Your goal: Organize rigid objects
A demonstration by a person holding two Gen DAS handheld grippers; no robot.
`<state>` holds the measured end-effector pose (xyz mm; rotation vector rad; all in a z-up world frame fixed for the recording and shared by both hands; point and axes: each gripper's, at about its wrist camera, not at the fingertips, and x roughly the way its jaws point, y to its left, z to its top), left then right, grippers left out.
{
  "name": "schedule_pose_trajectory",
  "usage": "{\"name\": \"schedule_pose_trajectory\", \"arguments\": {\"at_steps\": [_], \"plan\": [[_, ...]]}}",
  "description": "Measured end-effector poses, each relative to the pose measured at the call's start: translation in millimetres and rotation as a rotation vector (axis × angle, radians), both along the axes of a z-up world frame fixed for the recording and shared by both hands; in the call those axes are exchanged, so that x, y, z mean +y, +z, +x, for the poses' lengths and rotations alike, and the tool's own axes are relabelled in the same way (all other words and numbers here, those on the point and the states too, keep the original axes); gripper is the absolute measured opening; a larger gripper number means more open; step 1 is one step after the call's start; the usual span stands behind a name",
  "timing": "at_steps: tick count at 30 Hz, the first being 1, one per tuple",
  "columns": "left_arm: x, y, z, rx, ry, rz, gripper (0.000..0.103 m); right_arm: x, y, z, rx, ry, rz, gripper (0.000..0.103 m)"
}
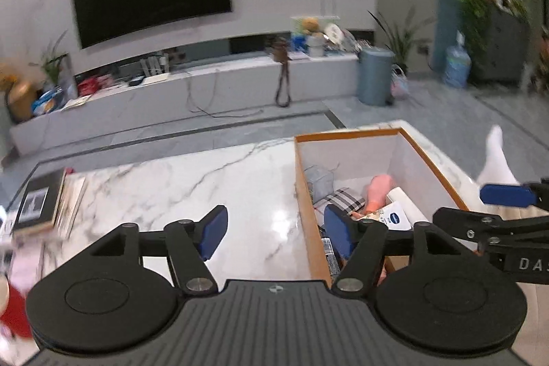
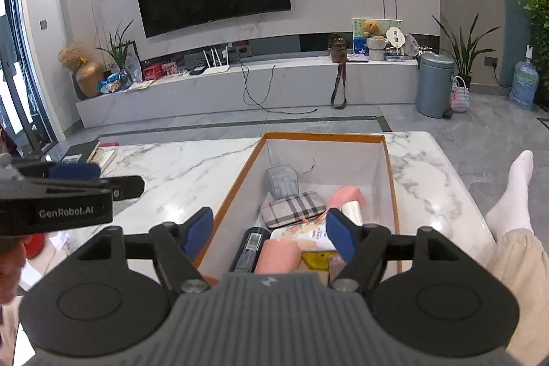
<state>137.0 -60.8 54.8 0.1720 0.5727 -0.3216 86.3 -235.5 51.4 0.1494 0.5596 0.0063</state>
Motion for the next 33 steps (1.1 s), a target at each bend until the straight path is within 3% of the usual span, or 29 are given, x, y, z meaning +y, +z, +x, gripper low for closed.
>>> {"name": "schedule_pose_trajectory", "arguments": {"at_steps": [6, 17, 33], "plan": [[8, -16, -25, -0.050, 0.113, -0.041, 0.089, -3, -19, -17, -0.033, -0.059, 0.002, 0.077], [15, -64, -34, 0.117, 0.175, -0.103, 0.090, 8, -44, -31, -0.033, -0.069, -0.020, 0.084], [20, -69, -53, 0.106, 0.205, -0.077, 0.090, 20, -66, -39, -0.031, -0.055, -0.063, 0.088]]}}
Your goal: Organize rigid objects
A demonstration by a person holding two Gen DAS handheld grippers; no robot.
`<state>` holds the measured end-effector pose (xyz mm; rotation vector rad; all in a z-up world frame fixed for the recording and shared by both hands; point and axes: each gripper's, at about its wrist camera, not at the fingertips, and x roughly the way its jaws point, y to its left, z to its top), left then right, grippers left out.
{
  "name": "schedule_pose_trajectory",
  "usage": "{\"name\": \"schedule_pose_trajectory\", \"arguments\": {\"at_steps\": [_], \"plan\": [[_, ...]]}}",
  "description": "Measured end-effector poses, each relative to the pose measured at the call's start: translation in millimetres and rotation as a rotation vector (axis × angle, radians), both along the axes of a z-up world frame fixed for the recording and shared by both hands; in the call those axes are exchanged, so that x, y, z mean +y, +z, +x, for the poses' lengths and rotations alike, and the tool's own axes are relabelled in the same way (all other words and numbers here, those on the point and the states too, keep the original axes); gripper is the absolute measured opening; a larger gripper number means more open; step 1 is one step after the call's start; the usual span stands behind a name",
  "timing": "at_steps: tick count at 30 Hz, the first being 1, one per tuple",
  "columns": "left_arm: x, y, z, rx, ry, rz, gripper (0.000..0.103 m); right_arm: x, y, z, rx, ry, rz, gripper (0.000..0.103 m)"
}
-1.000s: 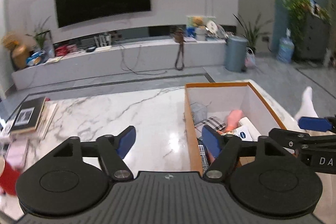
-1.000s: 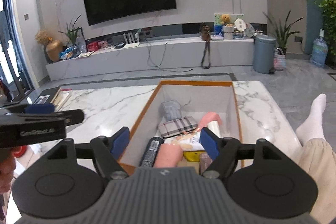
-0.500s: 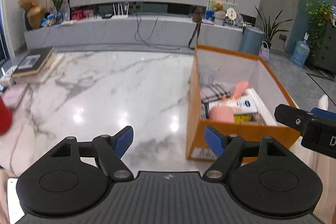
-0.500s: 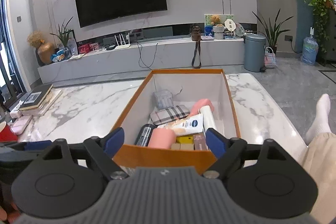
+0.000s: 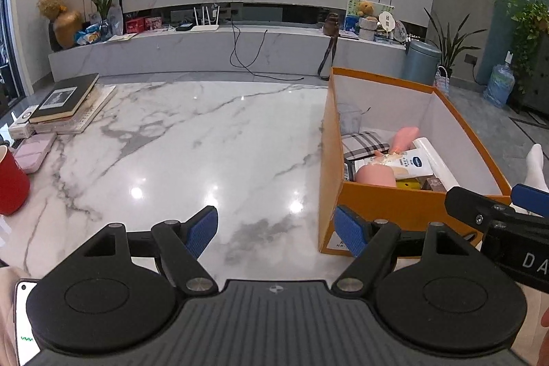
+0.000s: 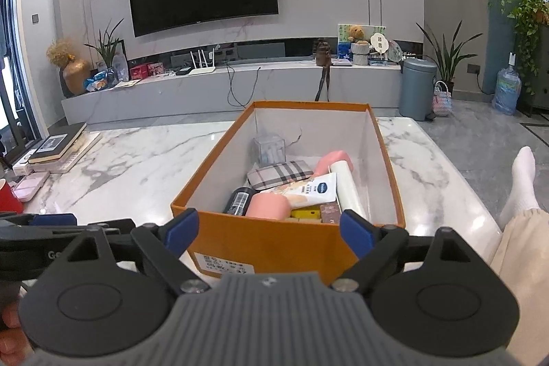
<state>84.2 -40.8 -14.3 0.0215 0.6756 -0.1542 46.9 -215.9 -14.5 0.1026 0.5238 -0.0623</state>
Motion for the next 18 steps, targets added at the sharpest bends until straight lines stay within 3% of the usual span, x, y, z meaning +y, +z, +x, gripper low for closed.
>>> {"name": "schedule_pose_trajectory", "arguments": {"at_steps": [18], "plan": [[4.8, 7.2, -4.9, -0.018, 0.003, -0.002, 0.090, 6.5, 0.0, -1.4, -0.005, 0.001, -0.023, 0.089]]}}
